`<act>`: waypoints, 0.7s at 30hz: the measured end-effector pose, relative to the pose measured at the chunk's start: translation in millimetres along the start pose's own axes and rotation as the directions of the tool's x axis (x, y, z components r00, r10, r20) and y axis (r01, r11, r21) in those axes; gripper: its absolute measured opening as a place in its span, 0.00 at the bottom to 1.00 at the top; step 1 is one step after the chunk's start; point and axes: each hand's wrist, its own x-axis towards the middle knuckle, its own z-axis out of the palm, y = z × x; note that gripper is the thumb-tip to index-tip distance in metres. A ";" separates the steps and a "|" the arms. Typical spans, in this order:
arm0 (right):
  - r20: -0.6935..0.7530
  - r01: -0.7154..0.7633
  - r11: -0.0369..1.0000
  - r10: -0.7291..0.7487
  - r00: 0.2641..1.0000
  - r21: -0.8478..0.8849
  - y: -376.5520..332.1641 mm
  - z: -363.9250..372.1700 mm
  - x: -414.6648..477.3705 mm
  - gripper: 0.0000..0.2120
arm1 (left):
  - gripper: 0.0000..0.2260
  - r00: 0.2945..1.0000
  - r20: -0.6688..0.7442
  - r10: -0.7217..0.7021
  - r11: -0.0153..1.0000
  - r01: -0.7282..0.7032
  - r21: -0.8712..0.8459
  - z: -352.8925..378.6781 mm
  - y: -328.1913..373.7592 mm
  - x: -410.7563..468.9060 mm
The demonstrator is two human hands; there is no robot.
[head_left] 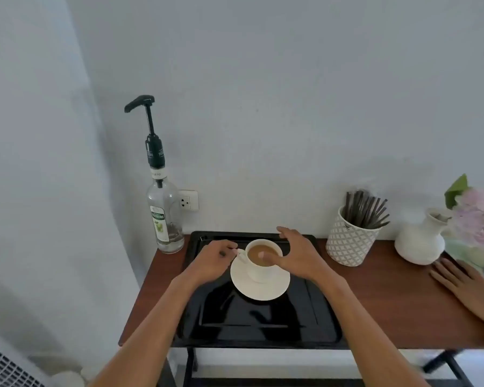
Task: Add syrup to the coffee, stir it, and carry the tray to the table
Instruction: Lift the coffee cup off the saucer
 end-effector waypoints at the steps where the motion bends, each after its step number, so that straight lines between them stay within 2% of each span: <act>1: -0.014 -0.002 1.000 0.002 1.000 0.013 5.7 2.8 1.4 0.58 | 0.13 0.999 -0.034 -0.010 0.999 0.008 -0.046 5.7 -3.0 2.0; 3: -0.028 -0.023 0.999 0.024 0.999 0.037 17.3 7.1 4.3 0.60 | 0.11 0.995 -0.091 -0.047 0.992 0.036 -0.121 13.2 -8.0 4.3; 7: 0.006 -0.028 0.997 0.027 1.000 0.068 38.9 15.2 7.7 0.60 | 0.15 0.984 -0.150 -0.094 0.982 0.067 -0.176 27.3 -11.9 11.0; 9: 0.021 -0.014 0.995 0.012 1.000 0.095 45.1 17.5 9.4 0.56 | 0.15 0.978 -0.172 -0.115 0.974 0.077 -0.211 32.9 -12.3 12.7; 13: 0.020 0.051 0.984 -0.055 0.998 0.171 51.0 22.8 10.8 0.40 | 0.15 0.966 -0.199 -0.167 0.937 0.093 -0.336 38.8 -9.0 13.8; 21: 0.004 0.057 0.973 -0.060 0.998 0.222 57.0 28.9 15.9 0.40 | 0.14 0.966 -0.182 -0.185 0.880 0.080 -0.468 45.7 -8.7 24.1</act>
